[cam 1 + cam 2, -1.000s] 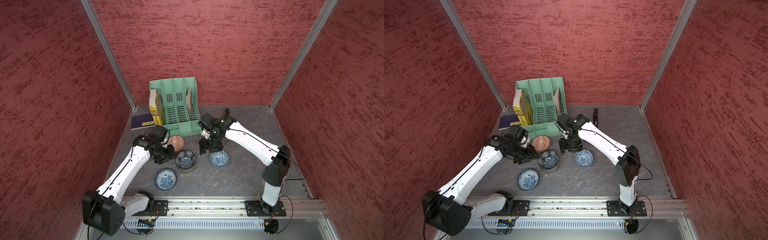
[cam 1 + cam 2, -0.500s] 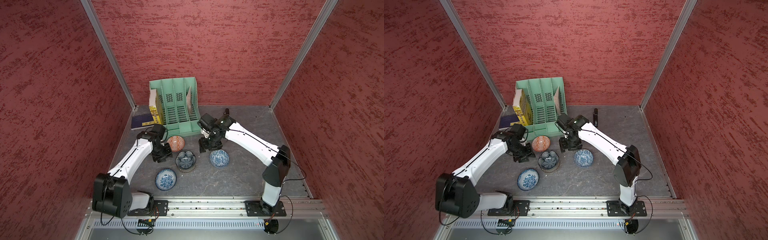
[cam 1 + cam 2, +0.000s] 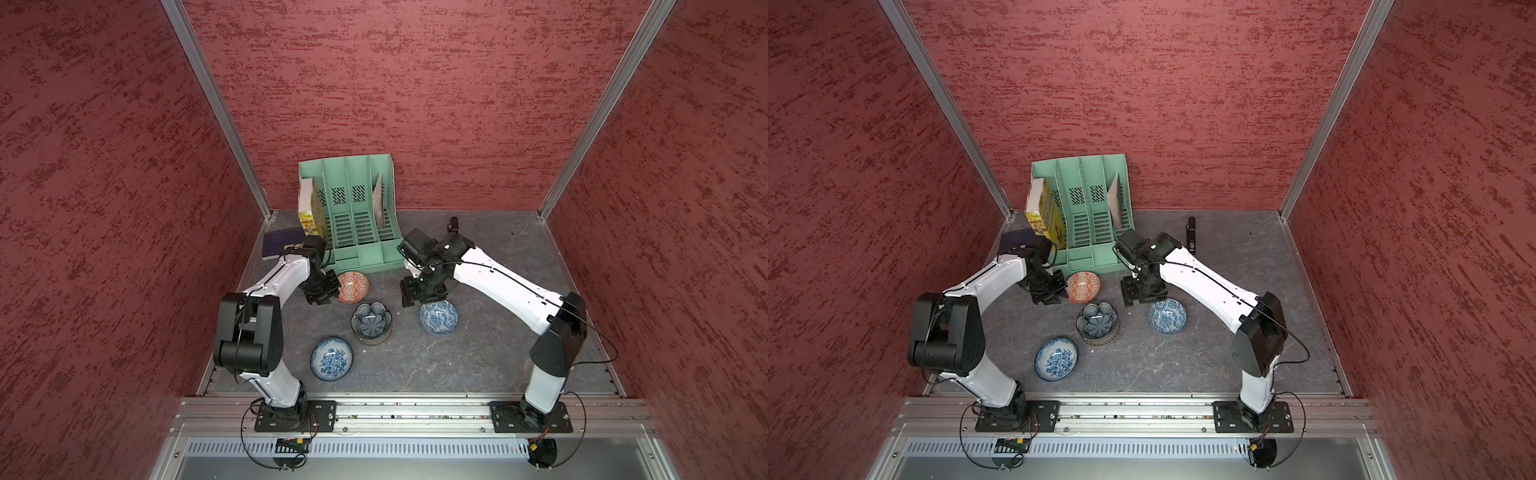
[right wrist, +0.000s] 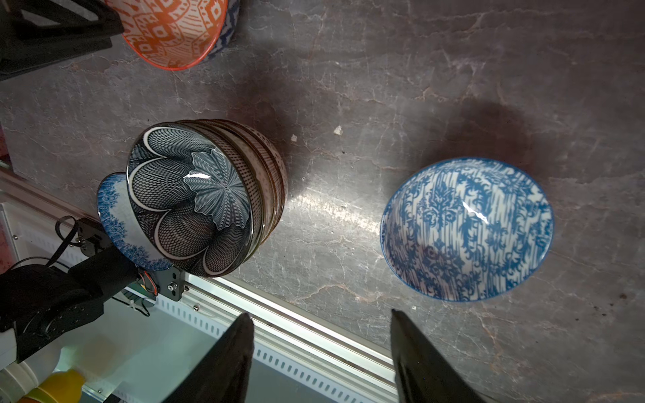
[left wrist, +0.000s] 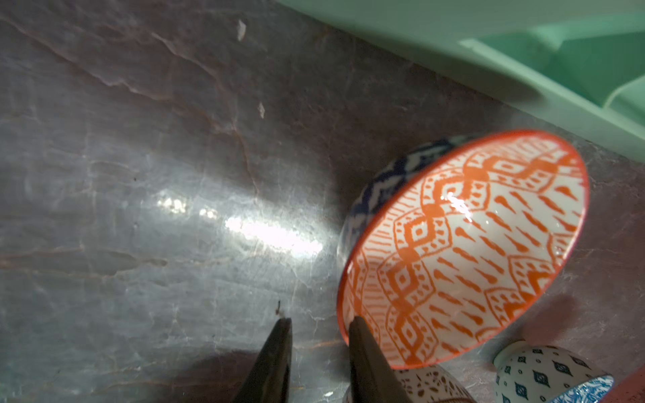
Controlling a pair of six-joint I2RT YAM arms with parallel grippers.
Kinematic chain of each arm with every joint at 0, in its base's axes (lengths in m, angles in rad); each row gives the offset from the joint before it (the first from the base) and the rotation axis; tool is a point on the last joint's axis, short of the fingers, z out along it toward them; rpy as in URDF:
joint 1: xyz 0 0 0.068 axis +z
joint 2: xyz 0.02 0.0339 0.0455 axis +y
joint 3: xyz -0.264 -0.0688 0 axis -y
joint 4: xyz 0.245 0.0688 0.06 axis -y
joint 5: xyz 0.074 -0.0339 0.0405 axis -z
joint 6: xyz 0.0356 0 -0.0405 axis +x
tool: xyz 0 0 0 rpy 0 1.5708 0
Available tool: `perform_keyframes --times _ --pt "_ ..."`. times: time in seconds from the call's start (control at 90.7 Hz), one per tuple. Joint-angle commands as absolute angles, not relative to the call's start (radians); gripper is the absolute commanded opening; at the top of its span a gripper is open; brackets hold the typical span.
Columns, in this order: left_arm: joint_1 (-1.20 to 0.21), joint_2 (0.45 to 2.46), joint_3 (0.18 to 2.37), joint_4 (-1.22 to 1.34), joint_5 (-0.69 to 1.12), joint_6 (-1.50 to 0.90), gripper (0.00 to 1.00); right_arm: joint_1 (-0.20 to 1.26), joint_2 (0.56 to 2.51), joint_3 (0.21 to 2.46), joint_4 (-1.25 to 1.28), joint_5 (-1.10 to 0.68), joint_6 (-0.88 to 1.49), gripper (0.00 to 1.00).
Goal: Stack the bowls
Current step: Pick up the bowl from the center of the board.
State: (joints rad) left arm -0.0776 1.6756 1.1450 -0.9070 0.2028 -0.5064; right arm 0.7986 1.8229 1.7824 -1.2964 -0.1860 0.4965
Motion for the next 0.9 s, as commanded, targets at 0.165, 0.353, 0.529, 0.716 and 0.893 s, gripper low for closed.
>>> perform_keyframes --times 0.165,0.353,0.529,0.716,0.893 --pt "-0.070 1.725 1.148 -0.810 0.204 -0.470 0.27 0.789 1.788 1.769 -1.289 -0.176 0.488 0.65" --pt "-0.071 1.726 1.151 -0.805 0.212 -0.470 0.19 0.790 1.788 1.772 -1.294 -0.176 0.485 0.65" --pt "-0.071 1.724 1.154 -0.810 0.216 -0.460 0.06 0.787 1.789 1.772 -1.297 -0.182 0.483 0.65" --pt "-0.071 1.709 1.154 -0.827 0.218 -0.454 0.00 0.788 1.786 1.775 -1.299 -0.185 0.484 0.65" --pt "-0.070 1.622 1.180 -0.913 0.163 -0.442 0.00 0.788 1.787 1.786 -1.299 -0.188 0.482 0.65"
